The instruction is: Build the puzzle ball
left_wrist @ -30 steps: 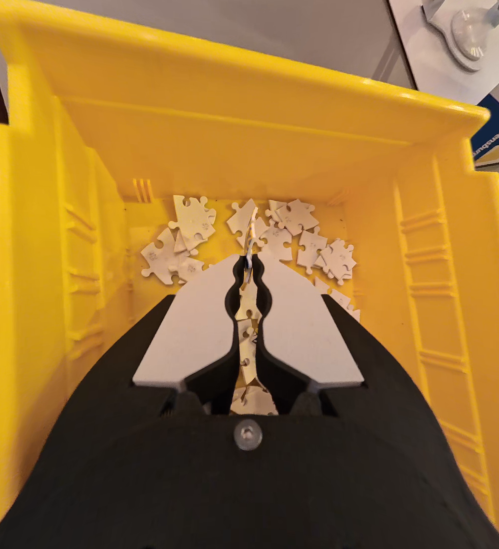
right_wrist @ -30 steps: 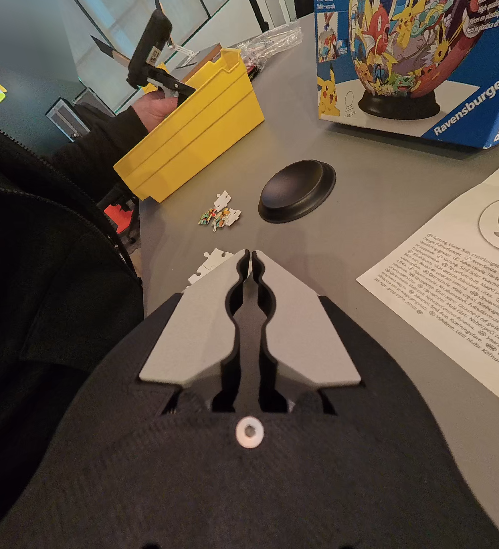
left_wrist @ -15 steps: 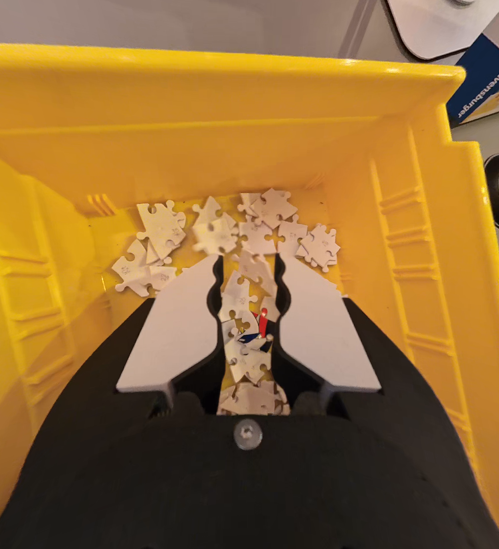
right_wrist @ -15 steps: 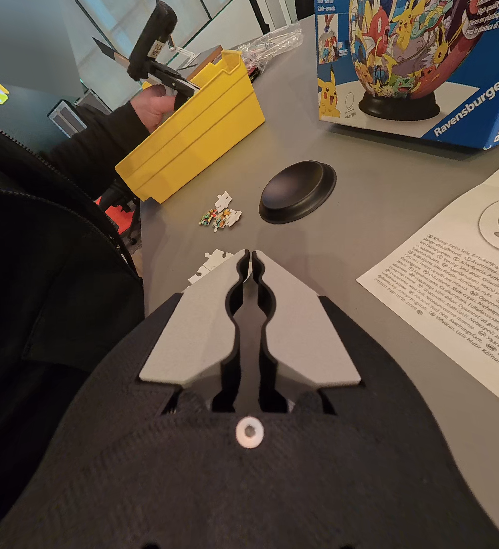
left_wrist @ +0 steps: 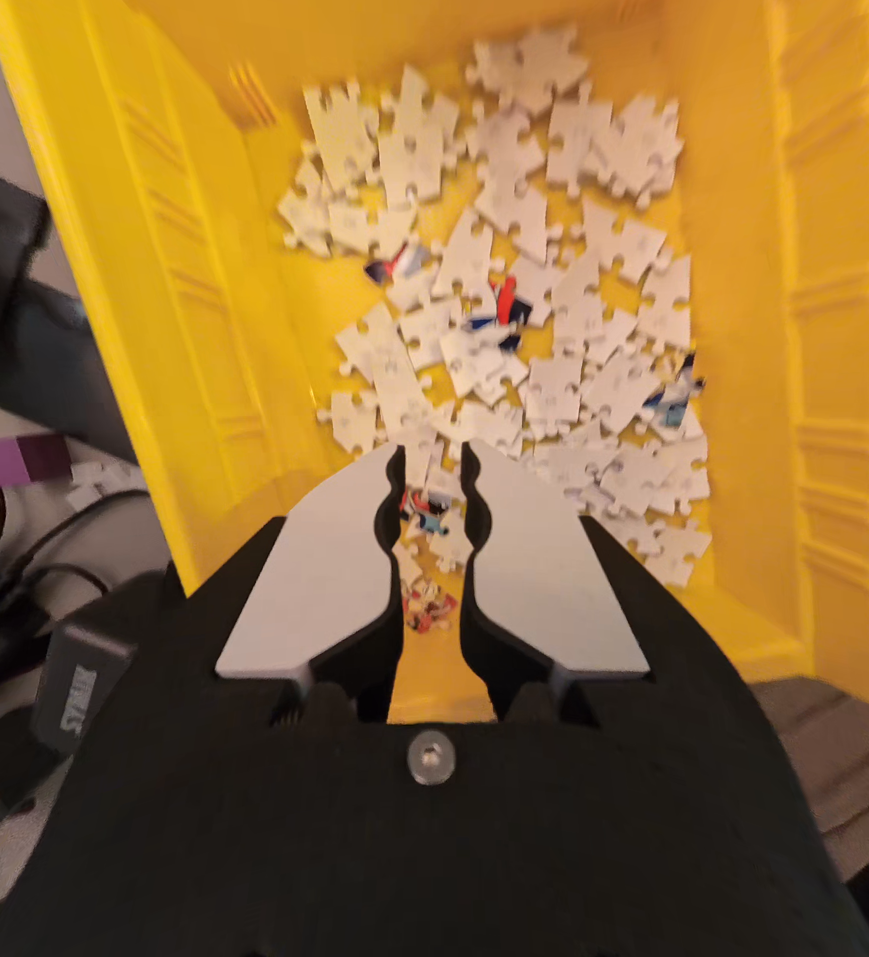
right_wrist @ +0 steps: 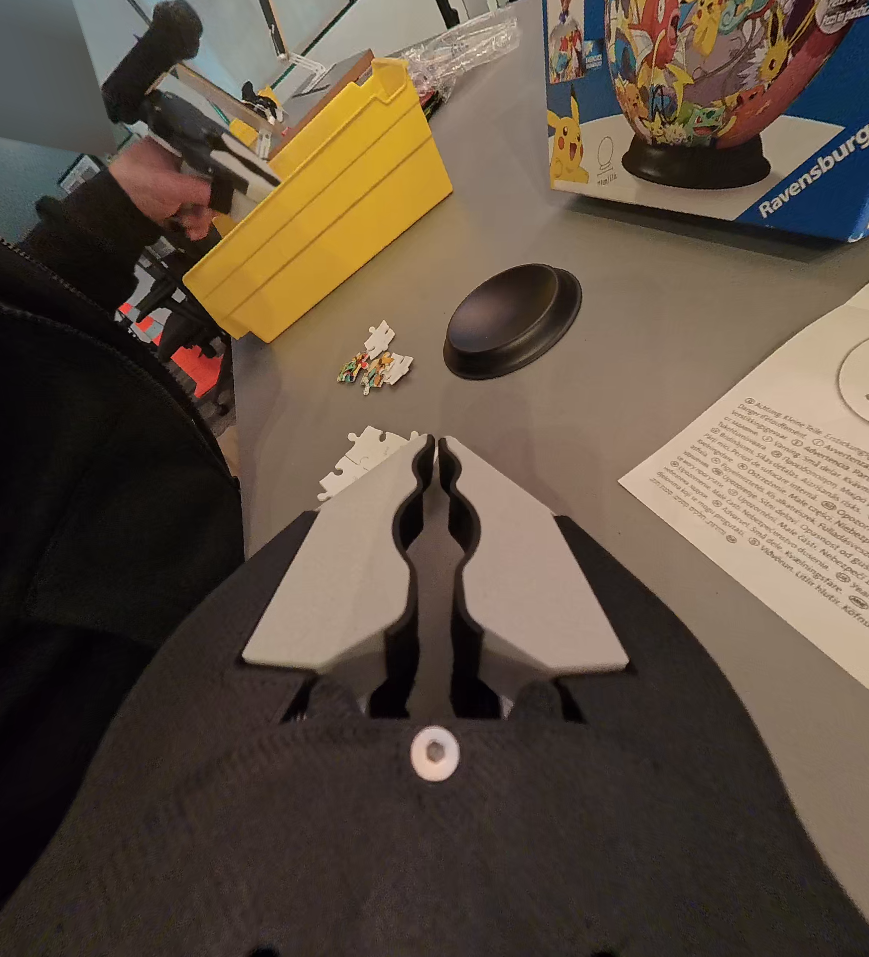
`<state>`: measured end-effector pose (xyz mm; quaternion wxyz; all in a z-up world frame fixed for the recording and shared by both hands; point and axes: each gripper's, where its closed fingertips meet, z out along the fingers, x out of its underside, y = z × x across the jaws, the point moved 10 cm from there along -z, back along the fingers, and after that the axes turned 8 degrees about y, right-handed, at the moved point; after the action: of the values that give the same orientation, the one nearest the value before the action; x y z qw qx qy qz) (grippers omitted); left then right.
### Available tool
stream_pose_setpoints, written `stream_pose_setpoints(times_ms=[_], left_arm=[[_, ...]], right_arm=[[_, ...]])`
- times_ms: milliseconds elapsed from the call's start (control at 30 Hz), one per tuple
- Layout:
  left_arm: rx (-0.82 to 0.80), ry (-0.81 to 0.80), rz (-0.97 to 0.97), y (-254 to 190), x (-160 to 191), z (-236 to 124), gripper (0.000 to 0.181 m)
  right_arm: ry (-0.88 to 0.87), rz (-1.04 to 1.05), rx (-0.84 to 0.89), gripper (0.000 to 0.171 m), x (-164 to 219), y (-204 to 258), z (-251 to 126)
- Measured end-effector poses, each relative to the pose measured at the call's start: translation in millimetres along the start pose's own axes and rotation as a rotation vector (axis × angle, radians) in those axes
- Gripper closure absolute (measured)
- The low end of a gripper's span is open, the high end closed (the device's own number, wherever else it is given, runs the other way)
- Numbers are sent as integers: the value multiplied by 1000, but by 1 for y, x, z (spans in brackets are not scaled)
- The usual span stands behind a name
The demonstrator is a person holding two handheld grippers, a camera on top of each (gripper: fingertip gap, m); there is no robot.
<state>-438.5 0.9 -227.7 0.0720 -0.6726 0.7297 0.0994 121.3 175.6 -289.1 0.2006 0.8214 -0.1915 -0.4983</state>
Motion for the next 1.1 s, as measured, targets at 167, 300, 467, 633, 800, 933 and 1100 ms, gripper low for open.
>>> stream_pose_setpoints(times_ms=[167, 300, 467, 633, 800, 933, 1100], left_arm=[[-12, 39, 10, 1, 23, -10, 160], [-9, 103, 88, -10, 33, -3, 158], [57, 130, 159, -25, 34, 17, 152], [66, 155, 211, -34, 28, 35, 148], [55, 130, 199, -28, 21, 41, 148], [-49, 87, 157, -16, 10, 45, 150], [-77, -11, 104, -4, 7, 29, 152]], right_arm=[[10, 2, 7, 171, 0, 0, 1], [22, 2, 14, 171, 0, 0, 3], [30, 5, 22, 171, 0, -1, 4], [35, 10, 28, 171, 0, -1, 5], [47, 15, 36, 171, 0, -2, 6], [54, 19, 41, 171, 0, -2, 7], [56, 22, 46, 171, 0, -3, 7]])
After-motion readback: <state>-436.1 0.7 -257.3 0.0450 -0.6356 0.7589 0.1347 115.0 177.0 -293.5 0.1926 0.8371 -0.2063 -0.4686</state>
